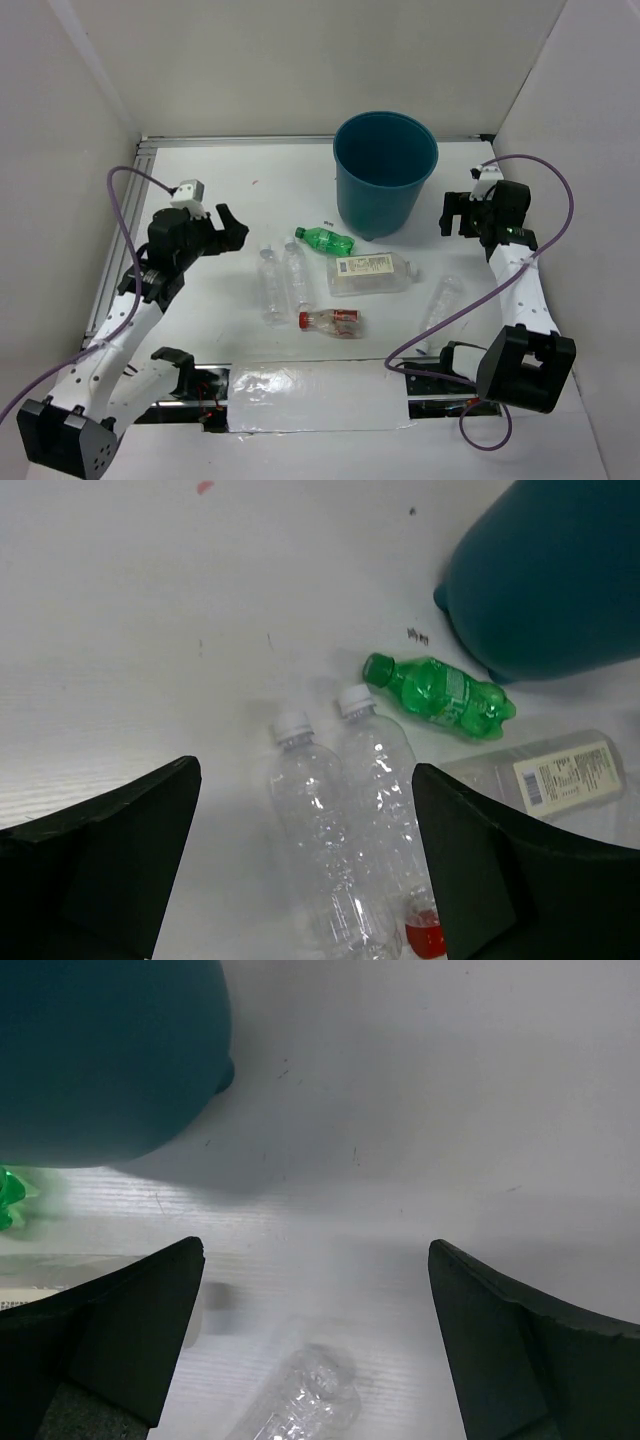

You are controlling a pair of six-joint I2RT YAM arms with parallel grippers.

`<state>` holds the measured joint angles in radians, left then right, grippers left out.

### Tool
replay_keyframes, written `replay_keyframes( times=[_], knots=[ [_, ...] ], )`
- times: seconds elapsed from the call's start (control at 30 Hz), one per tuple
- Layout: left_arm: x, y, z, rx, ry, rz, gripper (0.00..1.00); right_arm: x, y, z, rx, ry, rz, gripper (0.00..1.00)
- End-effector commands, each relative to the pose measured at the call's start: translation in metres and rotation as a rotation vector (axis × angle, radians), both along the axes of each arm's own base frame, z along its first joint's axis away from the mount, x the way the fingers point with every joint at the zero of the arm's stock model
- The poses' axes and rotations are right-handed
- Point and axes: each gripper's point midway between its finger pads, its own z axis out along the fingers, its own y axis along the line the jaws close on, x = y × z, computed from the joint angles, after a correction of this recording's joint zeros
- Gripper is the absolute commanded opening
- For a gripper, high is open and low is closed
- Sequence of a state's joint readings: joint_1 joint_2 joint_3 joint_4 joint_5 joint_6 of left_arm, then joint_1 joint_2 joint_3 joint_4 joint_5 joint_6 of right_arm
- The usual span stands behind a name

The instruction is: Put the plastic bottles in the bin

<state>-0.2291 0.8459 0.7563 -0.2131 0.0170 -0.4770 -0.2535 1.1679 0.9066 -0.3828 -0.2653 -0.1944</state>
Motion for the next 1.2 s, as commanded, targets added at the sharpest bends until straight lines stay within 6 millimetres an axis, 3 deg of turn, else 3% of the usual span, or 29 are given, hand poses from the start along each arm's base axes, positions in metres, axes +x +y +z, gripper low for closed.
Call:
replay_keyframes(
  times=[0.0, 0.2, 0.33, 0.5, 0.63, 0.67, 0.73, 0.77, 0.83, 0.9, 0.93, 1.03, 1.17],
  knots=[
    [-0.006, -0.023, -0.006, -0.021, 0.068, -0.083, 1.00, 0.000, -0.002, 0.010, -0.003, -0.041, -0.015, 1.00],
    [-0.010, -0.046, -0.028, 0.015, 0.154, -0.122, 1.00, -0.006, -0.002, 0.006, -0.004, -0.029, 0.009, 1.00],
    [-0.011, -0.050, -0.043, 0.050, 0.211, -0.096, 1.00, -0.011, -0.003, 0.007, -0.007, -0.031, 0.013, 1.00],
    [-0.010, -0.049, -0.049, 0.060, 0.239, -0.052, 1.00, -0.013, -0.005, 0.005, -0.005, -0.022, 0.004, 1.00],
    [-0.007, -0.047, -0.070, 0.077, 0.327, 0.006, 0.98, -0.022, -0.005, -0.015, -0.013, 0.035, 0.028, 1.00],
    [-0.006, -0.049, -0.070, 0.078, 0.332, 0.011, 0.95, -0.024, 0.003, -0.020, 0.014, 0.050, 0.068, 0.87],
    [0.000, -0.048, -0.082, 0.098, 0.365, 0.054, 0.90, -0.026, 0.002, -0.026, 0.019, 0.064, 0.077, 0.22],
    [0.000, -0.050, -0.086, 0.114, 0.381, 0.054, 0.88, -0.026, 0.003, -0.026, 0.029, 0.065, 0.070, 0.06],
    [0.003, -0.050, -0.095, 0.118, 0.421, 0.082, 0.87, -0.026, 0.003, -0.029, 0.032, 0.074, 0.070, 0.31],
    [0.002, -0.062, -0.110, 0.150, 0.484, 0.064, 0.87, -0.025, 0.002, -0.026, 0.025, 0.073, 0.075, 0.75],
    [-0.001, -0.067, -0.117, 0.152, 0.518, 0.067, 0.89, -0.023, 0.002, -0.022, 0.021, 0.063, 0.075, 0.93],
    [-0.013, -0.071, -0.152, 0.234, 0.628, 0.094, 0.89, -0.023, 0.000, -0.022, 0.016, 0.065, 0.068, 0.96],
    [-0.018, -0.081, -0.182, 0.273, 0.686, 0.084, 0.72, -0.025, 0.005, -0.023, 0.028, 0.066, 0.094, 0.96]
  ],
)
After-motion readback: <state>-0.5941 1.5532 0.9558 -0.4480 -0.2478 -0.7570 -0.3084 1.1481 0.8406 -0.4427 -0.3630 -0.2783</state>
